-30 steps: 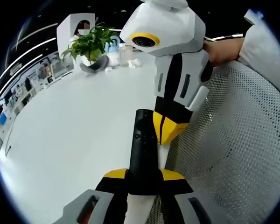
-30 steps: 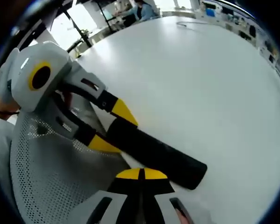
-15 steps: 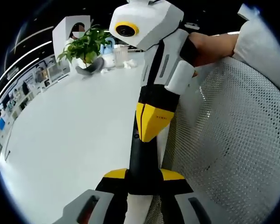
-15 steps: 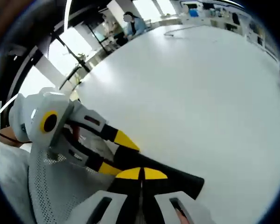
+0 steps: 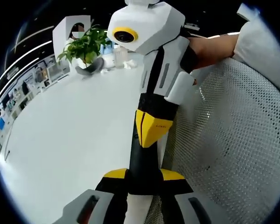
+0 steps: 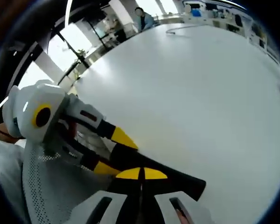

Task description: Press the specified remote control buttons in sequence, fully releasing each button before pressing the next.

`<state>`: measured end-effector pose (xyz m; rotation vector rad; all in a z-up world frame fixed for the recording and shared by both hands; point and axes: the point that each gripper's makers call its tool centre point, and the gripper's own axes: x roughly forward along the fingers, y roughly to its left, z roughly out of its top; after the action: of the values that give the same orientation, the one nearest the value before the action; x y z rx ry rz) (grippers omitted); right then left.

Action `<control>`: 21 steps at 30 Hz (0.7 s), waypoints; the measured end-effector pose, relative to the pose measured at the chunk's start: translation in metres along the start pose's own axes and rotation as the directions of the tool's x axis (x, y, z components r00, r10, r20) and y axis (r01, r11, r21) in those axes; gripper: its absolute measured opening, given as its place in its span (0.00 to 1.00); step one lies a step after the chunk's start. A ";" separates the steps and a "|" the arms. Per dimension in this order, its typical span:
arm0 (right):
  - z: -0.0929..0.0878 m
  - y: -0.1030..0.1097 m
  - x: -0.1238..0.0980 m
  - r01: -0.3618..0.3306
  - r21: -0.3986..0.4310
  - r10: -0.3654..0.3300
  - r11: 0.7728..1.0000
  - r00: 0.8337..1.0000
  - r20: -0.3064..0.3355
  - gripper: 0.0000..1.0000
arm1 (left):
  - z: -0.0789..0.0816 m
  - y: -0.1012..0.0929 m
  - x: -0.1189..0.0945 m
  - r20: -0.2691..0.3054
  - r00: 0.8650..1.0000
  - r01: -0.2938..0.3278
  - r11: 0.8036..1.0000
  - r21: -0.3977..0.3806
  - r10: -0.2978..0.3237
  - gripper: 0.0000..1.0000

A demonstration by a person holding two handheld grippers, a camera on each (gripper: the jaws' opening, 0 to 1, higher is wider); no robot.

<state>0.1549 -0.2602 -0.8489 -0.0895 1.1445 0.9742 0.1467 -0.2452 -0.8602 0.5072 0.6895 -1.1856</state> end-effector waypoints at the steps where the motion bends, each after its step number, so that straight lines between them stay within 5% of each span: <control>1: 0.000 0.000 0.000 -0.002 0.004 0.002 1.000 1.000 0.002 0.00 | 0.000 0.000 0.000 0.000 1.000 0.000 1.000 0.000 0.000 0.25; 21: 0.002 -0.006 0.000 -0.026 0.113 0.025 0.993 1.000 0.015 0.00 | 0.001 0.000 0.000 0.003 1.000 0.000 1.000 -0.004 0.000 0.25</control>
<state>0.1600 -0.2626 -0.8503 0.0233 1.1881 0.9289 0.1472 -0.2455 -0.8599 0.5024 0.6888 -1.1845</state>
